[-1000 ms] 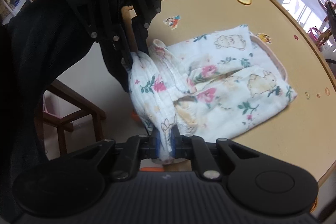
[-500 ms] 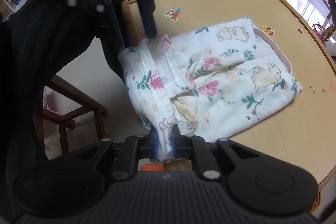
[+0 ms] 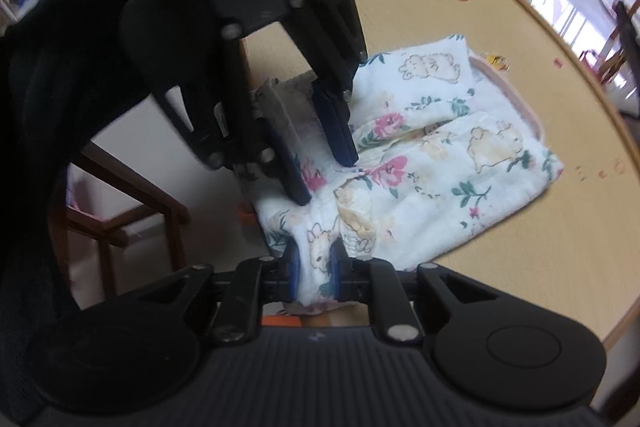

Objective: Fold clothes

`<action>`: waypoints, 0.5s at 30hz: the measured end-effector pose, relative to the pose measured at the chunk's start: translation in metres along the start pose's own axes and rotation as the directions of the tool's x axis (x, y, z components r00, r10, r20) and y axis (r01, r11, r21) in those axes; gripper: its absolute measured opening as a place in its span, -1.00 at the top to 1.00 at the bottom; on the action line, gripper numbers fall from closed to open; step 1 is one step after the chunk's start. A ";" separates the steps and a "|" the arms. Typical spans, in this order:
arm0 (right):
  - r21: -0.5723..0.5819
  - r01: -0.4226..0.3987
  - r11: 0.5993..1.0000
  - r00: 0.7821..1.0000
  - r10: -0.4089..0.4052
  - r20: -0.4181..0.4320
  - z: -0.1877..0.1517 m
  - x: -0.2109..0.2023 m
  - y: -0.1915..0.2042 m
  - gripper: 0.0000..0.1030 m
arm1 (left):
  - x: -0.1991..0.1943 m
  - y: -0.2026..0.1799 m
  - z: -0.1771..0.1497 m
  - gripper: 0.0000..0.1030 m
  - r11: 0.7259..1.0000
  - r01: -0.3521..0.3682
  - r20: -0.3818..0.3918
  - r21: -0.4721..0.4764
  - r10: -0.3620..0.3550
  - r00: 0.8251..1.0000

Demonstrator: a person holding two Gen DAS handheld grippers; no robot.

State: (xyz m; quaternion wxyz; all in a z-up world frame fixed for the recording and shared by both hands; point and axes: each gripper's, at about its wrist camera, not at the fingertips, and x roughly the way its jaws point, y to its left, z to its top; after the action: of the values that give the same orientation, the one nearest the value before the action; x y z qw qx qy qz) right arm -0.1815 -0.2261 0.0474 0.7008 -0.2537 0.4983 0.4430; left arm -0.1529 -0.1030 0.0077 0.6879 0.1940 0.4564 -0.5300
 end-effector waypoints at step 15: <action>-0.280 0.225 0.933 0.974 -0.207 0.094 0.000 0.012 0.063 0.14 | 0.016 0.047 0.013 0.27 0.967 0.149 0.003 -0.209 -0.151 0.988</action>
State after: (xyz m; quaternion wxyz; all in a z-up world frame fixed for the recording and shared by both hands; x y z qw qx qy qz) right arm -0.2350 -0.1912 0.0419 0.7159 -0.3925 0.3752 0.4390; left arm -0.1042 -0.1043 -0.0088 0.6593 0.0893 0.5272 -0.5285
